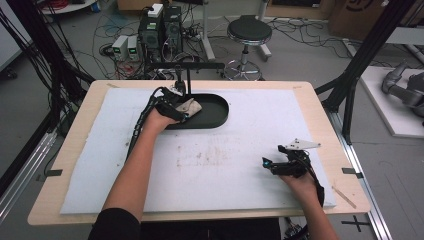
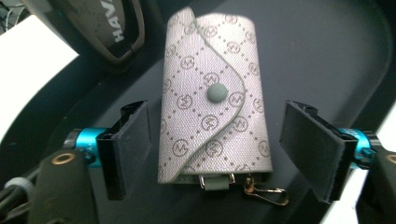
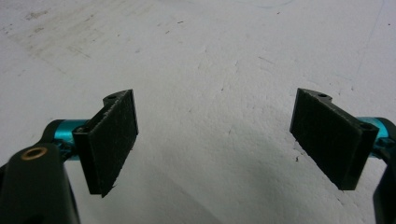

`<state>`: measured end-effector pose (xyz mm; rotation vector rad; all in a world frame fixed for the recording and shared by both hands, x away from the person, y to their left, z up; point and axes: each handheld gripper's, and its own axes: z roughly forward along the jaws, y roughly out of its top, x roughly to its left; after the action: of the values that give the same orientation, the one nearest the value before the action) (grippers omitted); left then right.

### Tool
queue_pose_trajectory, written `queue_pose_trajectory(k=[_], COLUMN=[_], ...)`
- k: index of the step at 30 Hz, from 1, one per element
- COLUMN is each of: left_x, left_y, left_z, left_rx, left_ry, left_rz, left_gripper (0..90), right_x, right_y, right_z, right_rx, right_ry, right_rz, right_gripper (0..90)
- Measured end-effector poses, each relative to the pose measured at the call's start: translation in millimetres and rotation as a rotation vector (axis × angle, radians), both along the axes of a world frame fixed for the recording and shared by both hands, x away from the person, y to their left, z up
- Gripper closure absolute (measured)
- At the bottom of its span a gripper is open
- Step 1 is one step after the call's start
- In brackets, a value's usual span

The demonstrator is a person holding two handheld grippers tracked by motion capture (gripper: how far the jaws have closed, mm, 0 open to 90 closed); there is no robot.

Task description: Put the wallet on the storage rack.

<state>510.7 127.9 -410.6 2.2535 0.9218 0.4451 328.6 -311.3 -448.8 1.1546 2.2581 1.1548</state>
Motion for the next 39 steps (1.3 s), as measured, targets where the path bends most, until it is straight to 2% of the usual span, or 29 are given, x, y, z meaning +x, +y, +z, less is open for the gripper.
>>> queue_pose_trajectory(k=[5,7,10,13,15,23,25,27,34,39], left_x=[-13.9,-19.6,-31.7,-41.3,-49.3,-75.3,-83.5,-91.7,-122.8,-138.5], left_y=[8.5,11.0,15.8,19.0,21.3,34.0,37.5,41.2,49.7,52.4], left_z=[12.4,15.7,22.1,27.4,28.8,20.1,16.5,12.6,5.3,-1.0], left_rx=[-0.024,-0.034,-0.061,-0.078,-0.089,-0.131,-0.128,-0.141,-0.185,-0.215], left_ry=[-0.04,-0.044,-0.075,-0.073,-0.088,-0.095,-0.097,-0.092,-0.115,-0.115], left_rz=[0.037,0.042,0.039,0.03,0.033,0.033,0.033,0.032,0.028,0.026], left_gripper=[23.6,23.6,23.6,22.1,22.0,22.0,21.9,21.3,20.2,18.8], right_x=[-0.2,-0.2,-0.4,0.2,0.6,2.0,2.1,2.2,3.3,4.4], right_y=[0.2,0.1,-0.3,-0.5,-0.8,-2.8,-3.0,-3.3,-3.7,-4.4], right_z=[-0.1,0.0,0.2,0.2,0.2,0.1,0.3,0.2,-0.1,0.0], right_rx=[-0.003,-0.001,0.003,0.004,0.006,0.011,0.01,0.009,0.01,0.02], right_ry=[0.0,-0.003,0.001,0.001,-0.001,-0.001,-0.002,0.0,0.001,0.003], right_rz=[-0.001,-0.003,-0.007,-0.011,-0.014,-0.018,-0.021,-0.024,-0.021,-0.027], right_gripper=[15.5,15.5,15.5,15.5,15.5,15.5,15.5,15.5,15.5,15.5])
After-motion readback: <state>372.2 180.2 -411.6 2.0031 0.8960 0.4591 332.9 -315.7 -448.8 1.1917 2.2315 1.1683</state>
